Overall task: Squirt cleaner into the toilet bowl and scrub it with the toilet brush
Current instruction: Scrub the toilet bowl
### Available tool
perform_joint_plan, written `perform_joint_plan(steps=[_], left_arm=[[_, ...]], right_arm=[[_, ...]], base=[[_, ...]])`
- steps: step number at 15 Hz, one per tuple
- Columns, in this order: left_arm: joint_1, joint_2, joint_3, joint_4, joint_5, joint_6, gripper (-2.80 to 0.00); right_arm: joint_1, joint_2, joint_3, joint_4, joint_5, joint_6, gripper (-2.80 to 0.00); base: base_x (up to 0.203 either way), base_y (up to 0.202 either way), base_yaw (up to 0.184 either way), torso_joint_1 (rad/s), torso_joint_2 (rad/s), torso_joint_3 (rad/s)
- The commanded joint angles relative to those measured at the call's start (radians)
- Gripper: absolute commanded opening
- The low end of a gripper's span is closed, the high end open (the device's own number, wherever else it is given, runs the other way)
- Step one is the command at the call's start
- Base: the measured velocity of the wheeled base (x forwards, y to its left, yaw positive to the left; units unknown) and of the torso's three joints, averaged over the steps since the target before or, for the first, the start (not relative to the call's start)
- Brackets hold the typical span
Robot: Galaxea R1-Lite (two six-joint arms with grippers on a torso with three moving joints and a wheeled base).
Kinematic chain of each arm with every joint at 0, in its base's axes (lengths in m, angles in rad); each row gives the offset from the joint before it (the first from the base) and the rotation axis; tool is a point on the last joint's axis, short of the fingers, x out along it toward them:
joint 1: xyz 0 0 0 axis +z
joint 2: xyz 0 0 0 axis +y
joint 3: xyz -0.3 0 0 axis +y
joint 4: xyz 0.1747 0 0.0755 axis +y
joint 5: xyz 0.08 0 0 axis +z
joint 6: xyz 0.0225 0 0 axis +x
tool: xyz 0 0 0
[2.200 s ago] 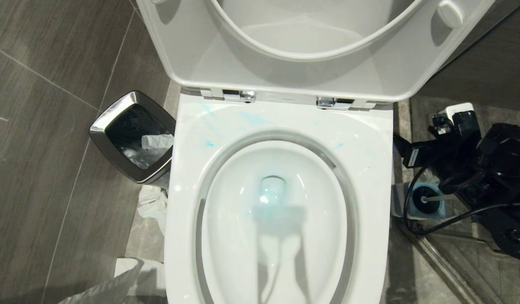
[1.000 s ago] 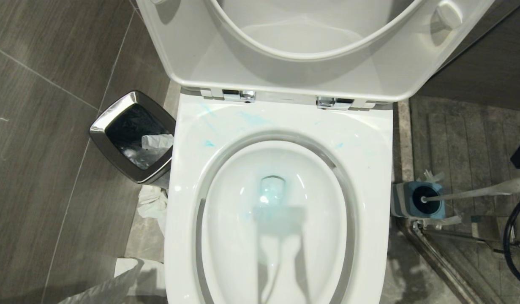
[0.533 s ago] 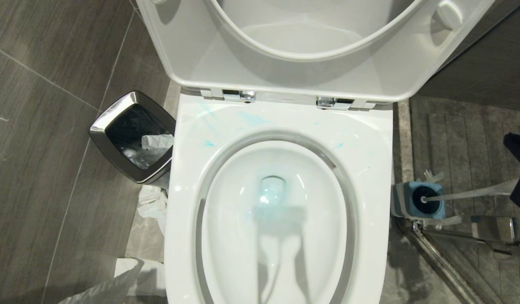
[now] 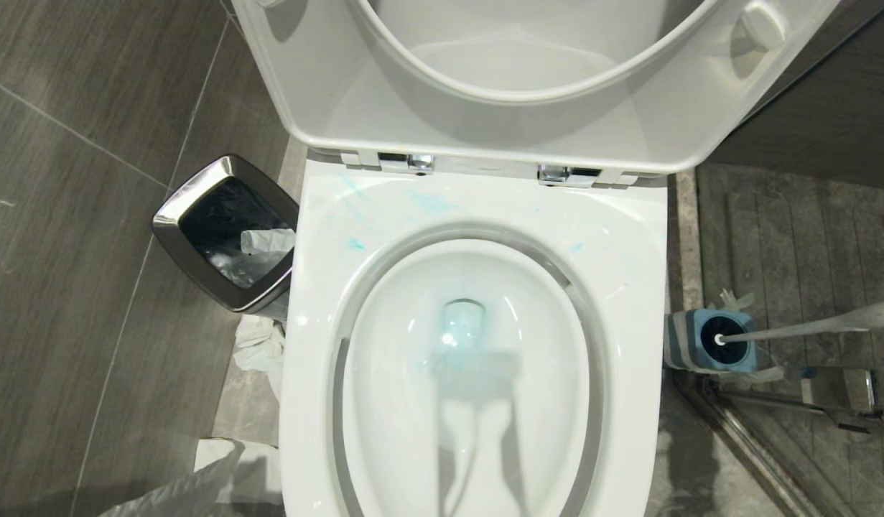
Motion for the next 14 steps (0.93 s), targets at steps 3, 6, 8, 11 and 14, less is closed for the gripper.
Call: perform_joint_plan(steps=[3, 6, 8, 11, 14], left_arm=[[0.0, 0.001, 0.008, 0.0, 0.001, 0.0, -2.8], [0.0, 0.001, 0.008, 0.0, 0.001, 0.0, -2.8], [0.0, 0.001, 0.008, 0.0, 0.001, 0.0, -2.8], [0.0, 0.001, 0.008, 0.0, 0.001, 0.0, -2.8], [0.0, 0.001, 0.008, 0.0, 0.001, 0.0, -2.8]], right_arm=[[-0.173, -0.151, 0.017, 0.406, 0.222, -0.008, -2.8], [-0.216, -0.133, 0.07, 0.551, 0.252, 0.009, -2.8], [-0.222, -0.097, 0.144, 0.484, 0.249, -0.01, -2.8], [-0.222, -0.015, 0.34, 0.105, 0.204, -0.029, -2.8], [-0.222, 0.093, 0.466, -0.224, 0.079, -0.077, -2.8]], base=[[0.0, 0.0, 0.0, 0.0, 0.0, 0.0], [0.0, 0.0, 0.0, 0.0, 0.0, 0.0], [0.0, 0.0, 0.0, 0.0, 0.0, 0.0], [0.0, 0.0, 0.0, 0.0, 0.0, 0.0], [0.0, 0.0, 0.0, 0.0, 0.0, 0.0]])
